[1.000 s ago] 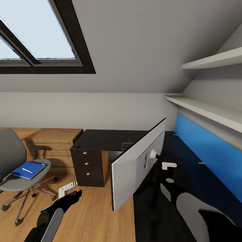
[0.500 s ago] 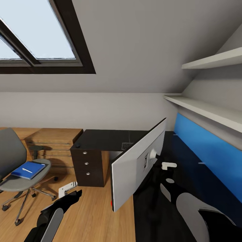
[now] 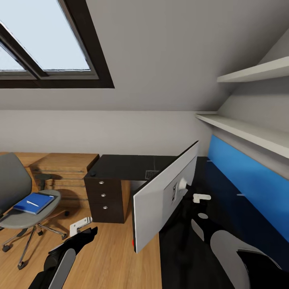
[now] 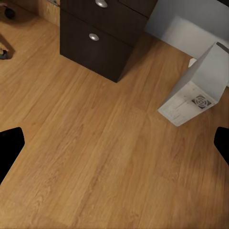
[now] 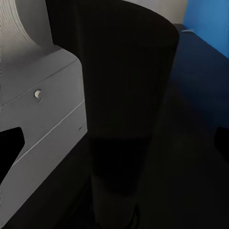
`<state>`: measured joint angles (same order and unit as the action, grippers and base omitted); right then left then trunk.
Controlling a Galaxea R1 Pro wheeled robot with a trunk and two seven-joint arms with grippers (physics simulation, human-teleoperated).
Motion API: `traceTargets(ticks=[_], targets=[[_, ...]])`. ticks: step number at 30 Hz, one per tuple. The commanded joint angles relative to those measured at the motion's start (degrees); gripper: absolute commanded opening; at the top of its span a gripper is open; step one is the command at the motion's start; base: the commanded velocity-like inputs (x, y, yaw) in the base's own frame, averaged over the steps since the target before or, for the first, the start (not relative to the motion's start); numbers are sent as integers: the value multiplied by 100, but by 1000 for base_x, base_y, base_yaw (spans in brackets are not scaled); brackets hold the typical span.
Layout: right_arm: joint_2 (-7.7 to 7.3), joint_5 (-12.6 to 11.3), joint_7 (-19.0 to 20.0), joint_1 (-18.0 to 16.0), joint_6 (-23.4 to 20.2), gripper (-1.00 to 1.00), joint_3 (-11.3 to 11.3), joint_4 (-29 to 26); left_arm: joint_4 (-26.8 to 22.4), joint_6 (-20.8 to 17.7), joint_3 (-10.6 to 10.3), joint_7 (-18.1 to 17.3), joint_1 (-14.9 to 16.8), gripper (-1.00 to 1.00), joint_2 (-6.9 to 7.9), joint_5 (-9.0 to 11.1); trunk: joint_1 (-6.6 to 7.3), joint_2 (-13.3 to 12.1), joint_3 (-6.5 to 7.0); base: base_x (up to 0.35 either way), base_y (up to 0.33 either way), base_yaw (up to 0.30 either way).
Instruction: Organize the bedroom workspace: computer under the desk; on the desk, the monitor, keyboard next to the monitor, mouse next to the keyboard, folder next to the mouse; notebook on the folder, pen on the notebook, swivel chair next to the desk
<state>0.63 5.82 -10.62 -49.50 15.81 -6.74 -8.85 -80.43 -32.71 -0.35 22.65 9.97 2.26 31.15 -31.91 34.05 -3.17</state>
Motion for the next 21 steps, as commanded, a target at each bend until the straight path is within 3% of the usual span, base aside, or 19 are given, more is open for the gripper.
traceTargets(ticks=[1,21], targets=[[5,60,-16,-7,15,100,-47,6,-8,-16,-3,48,5,100,3,60,-3,10,-11,0,0,0],[-1,60,-19,-7,-297,100,-47,6,-15,-16,-1,47,5,100,0,63,-3,10,-11,0,0,0]])
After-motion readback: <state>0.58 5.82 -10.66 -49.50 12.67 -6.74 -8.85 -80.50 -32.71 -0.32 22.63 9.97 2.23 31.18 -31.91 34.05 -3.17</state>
